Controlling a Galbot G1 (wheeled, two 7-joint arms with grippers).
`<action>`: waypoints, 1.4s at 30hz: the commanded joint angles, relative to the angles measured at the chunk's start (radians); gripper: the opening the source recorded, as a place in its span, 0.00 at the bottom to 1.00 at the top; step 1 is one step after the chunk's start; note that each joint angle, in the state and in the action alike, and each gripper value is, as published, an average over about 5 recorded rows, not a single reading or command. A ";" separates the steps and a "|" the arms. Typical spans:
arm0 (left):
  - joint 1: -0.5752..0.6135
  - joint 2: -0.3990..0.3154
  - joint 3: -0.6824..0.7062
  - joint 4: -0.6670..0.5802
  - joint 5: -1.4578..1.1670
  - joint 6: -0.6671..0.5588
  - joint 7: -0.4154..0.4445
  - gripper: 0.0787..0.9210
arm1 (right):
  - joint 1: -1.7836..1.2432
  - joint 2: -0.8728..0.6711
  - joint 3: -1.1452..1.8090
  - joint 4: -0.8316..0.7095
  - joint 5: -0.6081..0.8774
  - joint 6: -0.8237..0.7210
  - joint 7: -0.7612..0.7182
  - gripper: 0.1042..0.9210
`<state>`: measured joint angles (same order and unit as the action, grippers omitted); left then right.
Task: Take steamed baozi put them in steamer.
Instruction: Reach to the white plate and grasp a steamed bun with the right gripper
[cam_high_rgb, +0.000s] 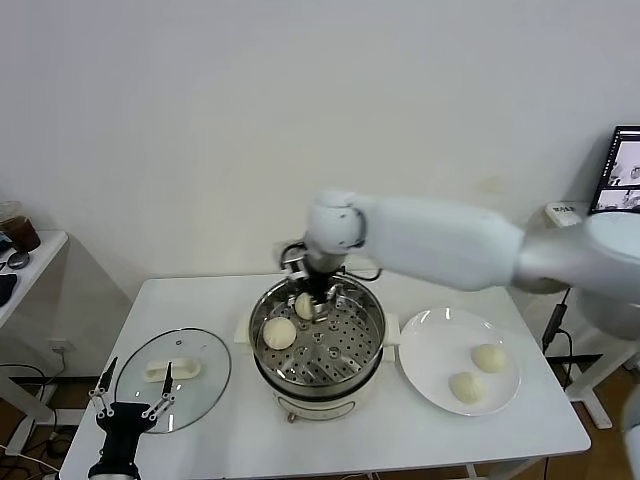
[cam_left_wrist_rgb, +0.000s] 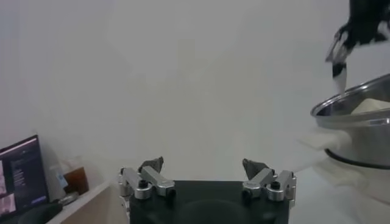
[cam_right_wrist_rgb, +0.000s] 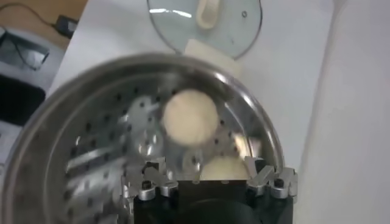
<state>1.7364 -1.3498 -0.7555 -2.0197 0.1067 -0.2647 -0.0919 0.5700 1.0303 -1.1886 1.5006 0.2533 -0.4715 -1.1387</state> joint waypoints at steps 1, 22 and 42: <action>-0.003 0.001 0.002 0.004 0.001 0.000 0.000 0.88 | 0.044 -0.397 0.031 0.204 -0.137 0.163 -0.164 0.88; 0.028 -0.003 0.008 0.008 0.034 -0.001 -0.001 0.88 | -0.805 -0.655 0.554 0.093 -0.492 0.282 -0.056 0.88; 0.049 -0.017 -0.026 0.010 0.034 -0.014 -0.007 0.88 | -0.821 -0.443 0.531 -0.075 -0.510 0.269 0.005 0.88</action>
<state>1.7829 -1.3676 -0.7788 -2.0107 0.1403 -0.2790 -0.0988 -0.2077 0.5454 -0.6857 1.4655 -0.2379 -0.2064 -1.1478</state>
